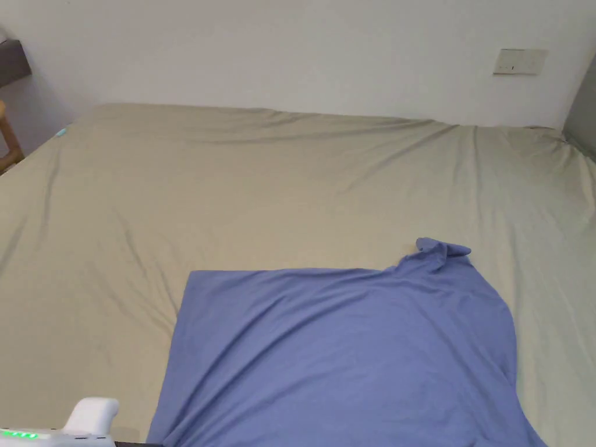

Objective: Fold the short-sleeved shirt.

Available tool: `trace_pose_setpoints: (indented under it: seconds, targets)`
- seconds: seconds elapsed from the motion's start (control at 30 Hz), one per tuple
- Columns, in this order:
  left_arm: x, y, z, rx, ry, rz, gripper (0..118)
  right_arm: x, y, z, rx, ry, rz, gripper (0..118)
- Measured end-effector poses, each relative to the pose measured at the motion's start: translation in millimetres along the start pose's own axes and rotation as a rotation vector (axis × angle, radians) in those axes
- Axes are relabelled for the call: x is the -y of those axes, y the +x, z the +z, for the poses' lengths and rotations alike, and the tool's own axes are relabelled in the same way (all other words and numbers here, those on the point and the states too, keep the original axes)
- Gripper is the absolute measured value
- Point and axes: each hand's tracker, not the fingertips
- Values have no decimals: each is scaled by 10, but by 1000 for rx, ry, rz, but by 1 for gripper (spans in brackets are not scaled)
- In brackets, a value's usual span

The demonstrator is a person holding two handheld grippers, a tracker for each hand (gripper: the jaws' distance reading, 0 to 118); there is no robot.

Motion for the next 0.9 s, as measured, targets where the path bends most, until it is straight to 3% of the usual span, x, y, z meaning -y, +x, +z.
trace_pose_setpoints:
  seconds: [0.13, 0.17, 0.2, 0.23, 0.37, 0.47, 0.63, 0.7, 0.77, 0.8, 0.83, 0.87, 0.9]
  targets:
    - [8, -125, -460, -88, -71, -51, 116, 145, -59, 59, -33, -3, 12, 86]
    - [77, 60, -400, -90, -63, -44, 104, 162, -74, 40, -23, -9, 18, 86]
    - [120, 104, -405, -99, -26, -27, 43, 161, -75, -5, -15, -16, 24, 86]
    - [137, 153, -397, -19, 25, -15, 9, 167, -76, -25, -5, -26, 26, 86]
    - [99, 335, -399, -163, -37, -198, 9, 227, -46, -139, -17, -52, 36, 86]
    - [103, 379, -330, -153, -40, -222, 9, 254, -112, -241, 9, -72, 75, 86]
    - [-3, 277, -103, -104, -14, -173, 9, 219, -280, -414, -15, -46, 243, 86]
    - [-66, 211, -77, -80, -12, -142, 9, 202, -297, -622, -34, -88, 247, 86]
    - [-79, 205, -83, -80, -18, -138, 9, 215, -271, -801, -105, -142, 216, 69]
    - [-69, 209, -86, -81, -18, -134, 9, 239, -255, -884, -136, -163, 202, 40]
    - [-69, 257, -65, -80, -18, -132, 9, 251, -252, -959, -147, -188, 203, 22]
    - [-62, 265, -67, -78, -21, -127, 9, 266, -245, -1038, -127, -184, 203, 13]
    - [-53, 270, -70, -71, -24, -119, 9, 262, -248, -1074, -133, -177, 154, 10]
